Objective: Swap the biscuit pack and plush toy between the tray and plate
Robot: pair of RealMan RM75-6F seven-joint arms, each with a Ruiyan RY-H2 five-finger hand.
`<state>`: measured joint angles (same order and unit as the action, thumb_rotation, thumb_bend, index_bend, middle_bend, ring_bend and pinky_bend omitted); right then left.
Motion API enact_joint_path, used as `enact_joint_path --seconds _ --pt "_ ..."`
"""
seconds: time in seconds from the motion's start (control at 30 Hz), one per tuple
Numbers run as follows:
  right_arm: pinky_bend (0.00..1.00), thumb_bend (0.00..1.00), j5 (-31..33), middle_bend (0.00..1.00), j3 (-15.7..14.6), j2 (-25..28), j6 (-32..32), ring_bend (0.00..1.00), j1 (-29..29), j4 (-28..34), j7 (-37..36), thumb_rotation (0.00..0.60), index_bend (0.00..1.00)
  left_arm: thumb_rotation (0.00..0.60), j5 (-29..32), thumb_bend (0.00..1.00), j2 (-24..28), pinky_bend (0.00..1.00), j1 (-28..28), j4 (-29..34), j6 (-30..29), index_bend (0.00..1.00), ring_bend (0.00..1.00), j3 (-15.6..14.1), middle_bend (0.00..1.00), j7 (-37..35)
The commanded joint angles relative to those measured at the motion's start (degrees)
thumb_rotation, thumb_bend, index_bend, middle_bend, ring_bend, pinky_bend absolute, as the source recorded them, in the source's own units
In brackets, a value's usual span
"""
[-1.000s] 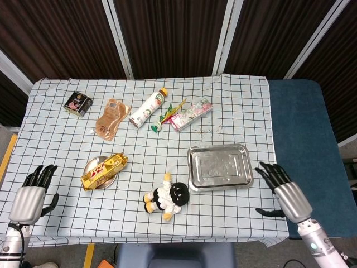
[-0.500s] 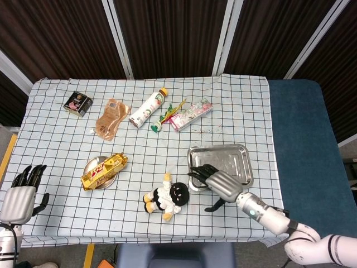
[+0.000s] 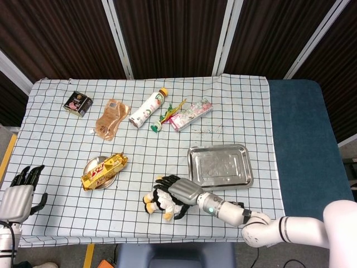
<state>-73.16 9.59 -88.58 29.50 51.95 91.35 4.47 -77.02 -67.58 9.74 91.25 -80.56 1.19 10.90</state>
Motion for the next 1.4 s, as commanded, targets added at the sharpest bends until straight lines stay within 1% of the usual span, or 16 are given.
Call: enact_joint_path --seconds 0.03,0.2,0.23,0.3,0.37,0.4,0.47,0.53,0.63,0.77,0.97,1.17,1.23,1.3,1.37,1.4 --pt "0.0 0.02 2.75 0.0 -0.84 -3.05 -0.93 0.0 2.08 -2.91 2.52 0.6 0.05 0.6 0.24 0.45 0.23 0.17 -0.15 -0.18 0.25 0.05 0.04 0.29 0.12 -0.6" --pt "0.0 0.01 5.59 0.01 -2.35 -5.77 1.34 0.01 2.89 -5.75 6.13 0.6 0.08 0.6 0.46 0.45 0.45 0.17 -0.4 -0.2 0.44 0.05 0.04 0.73 0.12 -1.41" --pt "0.01 0.02 5.92 0.03 -2.62 -6.27 2.16 0.02 2.9 -6.24 7.06 0.6 0.1 0.6 0.45 0.45 0.46 0.17 -0.44 -0.17 0.42 0.05 0.04 0.79 0.12 -1.45" --pt "0.07 0.04 6.44 0.11 -3.21 -7.51 4.84 0.11 2.66 -7.36 9.6 0.6 0.18 0.6 0.31 0.44 0.49 0.17 -0.52 -0.12 0.44 0.05 0.04 0.85 0.12 -1.57" --pt "0.21 0.11 6.68 0.23 -3.6 -9.13 8.81 0.26 1.82 -8.44 12.34 0.6 0.35 0.6 0.16 0.45 0.51 0.17 -0.57 -0.07 0.49 0.06 0.04 0.89 0.12 -1.58" --pt "0.26 0.13 6.67 0.27 -3.67 -9.92 10.76 0.31 1.31 -8.92 13.41 0.6 0.41 0.6 0.12 0.45 0.52 0.17 -0.58 -0.08 0.56 0.06 0.04 0.9 0.12 -1.57" --pt "0.43 0.22 6.43 0.4 -3.62 -11.53 14.66 0.49 0.15 -9.9 14.99 0.6 0.6 0.6 0.09 0.45 0.51 0.17 -0.6 -0.06 0.7 0.06 0.04 0.93 0.12 -1.63" --pt "0.54 0.28 5.74 0.51 -3.38 -13.16 18.55 0.6 -1.13 -11.07 15.78 0.6 0.74 0.6 0.09 0.45 0.52 0.17 -0.62 -0.01 0.9 0.06 0.04 0.97 0.12 -1.68" --pt "0.62 0.34 4.25 0.62 -2.91 -14.4 22.88 0.7 -2.72 -12.31 15.53 0.6 0.88 0.6 0.07 0.44 0.57 0.17 -0.68 0.12 1.1 0.06 0.04 1.0 0.12 -1.66" --pt "0.64 0.36 2.15 0.64 -2.44 -13.46 27.06 0.73 -4.6 -12.3 14.61 0.6 0.91 0.6 -0.16 0.44 0.54 0.17 -0.71 0.2 1.2 0.07 0.05 1.01 0.12 -1.36" --pt "0.64 0.37 1.58 0.64 -0.86 -7.23 32.5 0.73 -8.15 -8.37 14.22 0.6 0.91 0.6 -0.23 0.45 0.34 0.17 -0.7 0.37 1.49 0.08 0.05 1.04 0.12 -0.47" --pt "0.64 0.37 2.76 0.64 -0.9 -1.72 36.28 0.73 -12.29 -6.21 14.73 0.6 0.91 0.6 -0.41 0.44 0.14 0.17 -0.76 0.68 1.38 0.09 0.05 1.12 0.12 0.36" --pt "0.64 0.37 3.46 0.64 -1.04 -0.87 36.05 0.72 -13.1 -6.97 13.99 0.6 0.9 0.6 -0.59 0.44 0.04 0.17 -0.76 0.72 1.36 0.09 0.05 1.1 0.12 0.57" --pt "0.62 0.37 4.19 0.64 -1.42 0.29 33.75 0.69 -13.44 -8.17 11.76 0.6 0.88 0.6 -0.74 0.44 -0.03 0.17 -0.74 0.82 1.5 0.1 0.05 0.99 0.12 0.74" --pt "0.56 0.35 4.96 0.62 -1.93 2.06 29.19 0.62 -13.23 -8.88 7.49 0.6 0.83 0.6 -0.88 0.44 -0.13 0.17 -0.68 0.83 1.71 0.1 0.05 0.89 0.12 0.94" --pt "0.51 0.34 5.32 0.58 -2.01 2.75 27.15 0.57 -13.06 -9.11 5.49 0.6 0.78 0.6 -0.91 0.44 -0.17 0.17 -0.64 0.81 1.84 0.1 0.05 0.87 0.12 0.96"
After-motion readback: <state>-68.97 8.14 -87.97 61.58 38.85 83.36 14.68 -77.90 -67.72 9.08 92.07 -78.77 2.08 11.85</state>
